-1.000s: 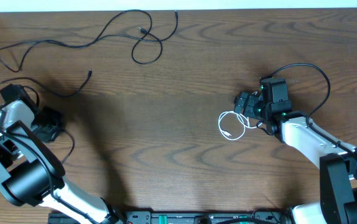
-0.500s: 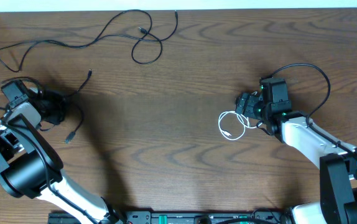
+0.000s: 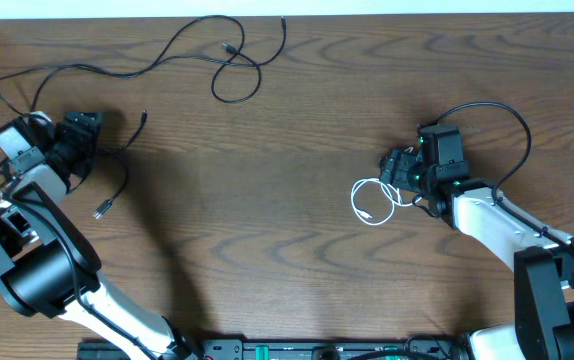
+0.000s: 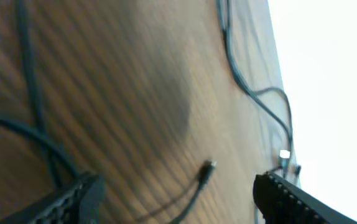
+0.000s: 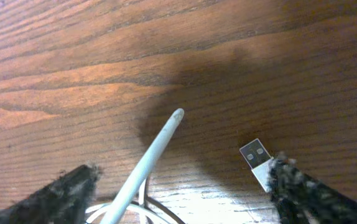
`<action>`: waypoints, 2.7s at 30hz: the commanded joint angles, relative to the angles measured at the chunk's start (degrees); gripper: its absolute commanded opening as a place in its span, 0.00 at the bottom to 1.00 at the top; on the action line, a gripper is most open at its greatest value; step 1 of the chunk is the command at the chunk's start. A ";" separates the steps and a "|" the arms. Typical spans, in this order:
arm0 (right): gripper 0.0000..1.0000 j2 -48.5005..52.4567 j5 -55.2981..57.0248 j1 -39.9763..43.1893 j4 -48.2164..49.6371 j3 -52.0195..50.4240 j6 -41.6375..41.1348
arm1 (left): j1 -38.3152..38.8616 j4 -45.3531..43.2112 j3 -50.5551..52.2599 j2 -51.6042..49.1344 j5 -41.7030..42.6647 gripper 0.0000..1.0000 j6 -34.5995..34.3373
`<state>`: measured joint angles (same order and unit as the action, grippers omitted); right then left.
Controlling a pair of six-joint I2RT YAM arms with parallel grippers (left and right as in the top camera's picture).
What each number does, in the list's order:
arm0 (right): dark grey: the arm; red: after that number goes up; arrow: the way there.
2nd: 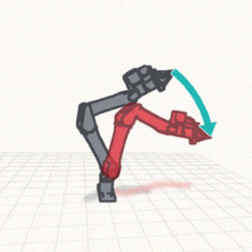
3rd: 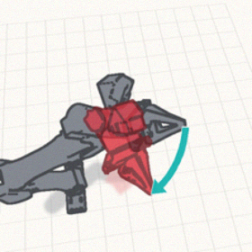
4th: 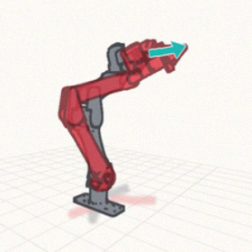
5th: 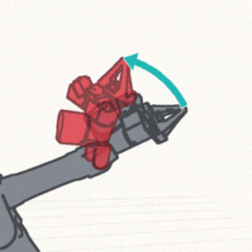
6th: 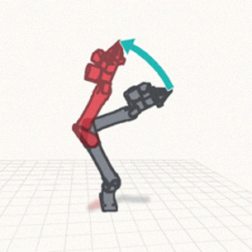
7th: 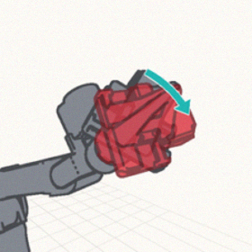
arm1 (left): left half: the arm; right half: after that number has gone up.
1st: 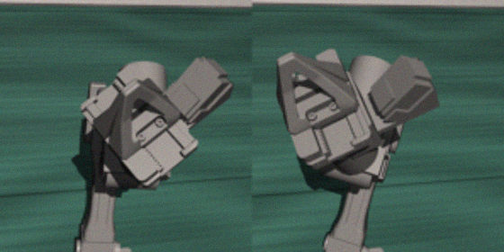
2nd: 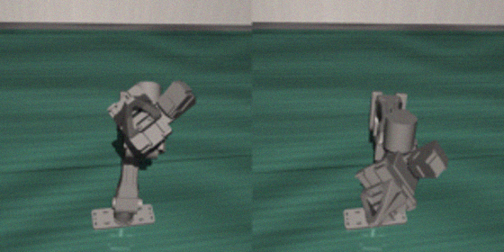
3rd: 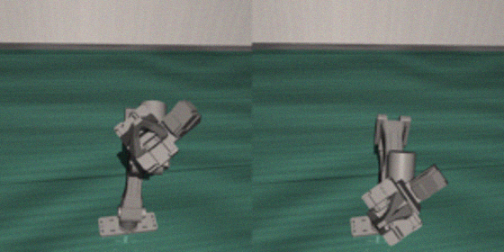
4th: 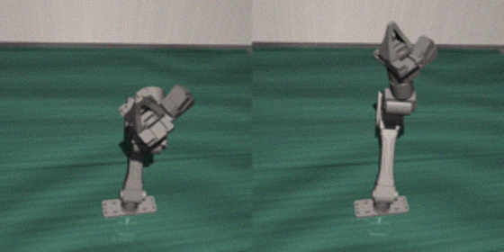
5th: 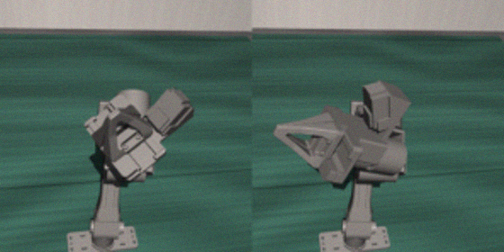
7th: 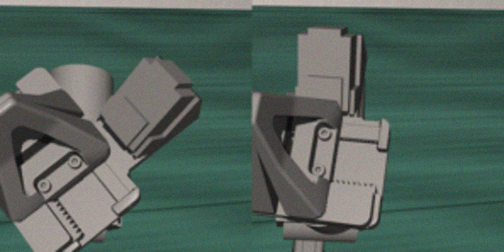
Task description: Untangle cables
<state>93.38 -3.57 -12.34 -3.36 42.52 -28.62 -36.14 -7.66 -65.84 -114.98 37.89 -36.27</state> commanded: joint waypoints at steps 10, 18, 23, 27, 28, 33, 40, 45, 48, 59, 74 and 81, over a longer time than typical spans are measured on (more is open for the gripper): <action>0.99 0.42 0.02 0.24 0.17 -0.35 -0.04 | 9.51 2.05 -3.28 8.02 -6.45 0.82 11.02; 0.99 0.42 0.04 0.26 -0.04 -0.35 -0.07 | 17.29 6.97 -3.13 6.03 -30.69 0.77 32.02; 0.99 0.42 0.04 0.26 -0.02 -0.33 -0.07 | 17.64 6.78 -3.13 1.86 -30.69 0.62 41.31; 0.99 0.42 0.04 0.26 -0.04 -0.33 -0.07 | 17.62 7.19 -3.13 -1.05 -30.69 0.08 43.32; 0.99 0.42 0.04 0.26 -0.02 -0.35 -0.07 | 17.64 7.02 -3.13 -1.53 -30.69 0.08 43.32; 0.99 0.42 0.04 0.26 0.00 -0.35 -0.07 | 17.62 5.66 -3.13 -1.79 -30.69 0.08 43.34; 0.99 0.42 0.04 0.26 -0.02 -0.33 -0.07 | 17.57 9.75 -3.13 -1.84 -30.69 0.08 43.34; 0.99 0.42 0.04 0.26 -0.02 -0.33 -0.07 | 17.57 15.85 -3.13 -1.84 -30.67 0.08 43.32; 0.99 0.42 0.04 0.26 -0.04 -0.35 -0.04 | 17.57 17.31 -3.13 -1.49 -30.67 0.08 43.23; 0.99 0.42 0.04 0.26 -0.04 -0.33 -0.07 | 15.04 24.72 -3.13 6.73 -31.12 0.08 37.90; 0.99 0.42 0.07 0.26 -0.04 -0.35 -0.07 | 12.31 43.56 -2.23 18.88 -42.21 0.92 24.61; 0.99 0.42 0.04 0.26 0.07 -0.35 -0.09 | 6.80 47.39 -1.86 13.57 -37.75 1.00 19.65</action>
<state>93.38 -3.62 -12.34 -3.40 42.52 -28.49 -28.67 37.65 -68.69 -98.56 -1.85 -14.41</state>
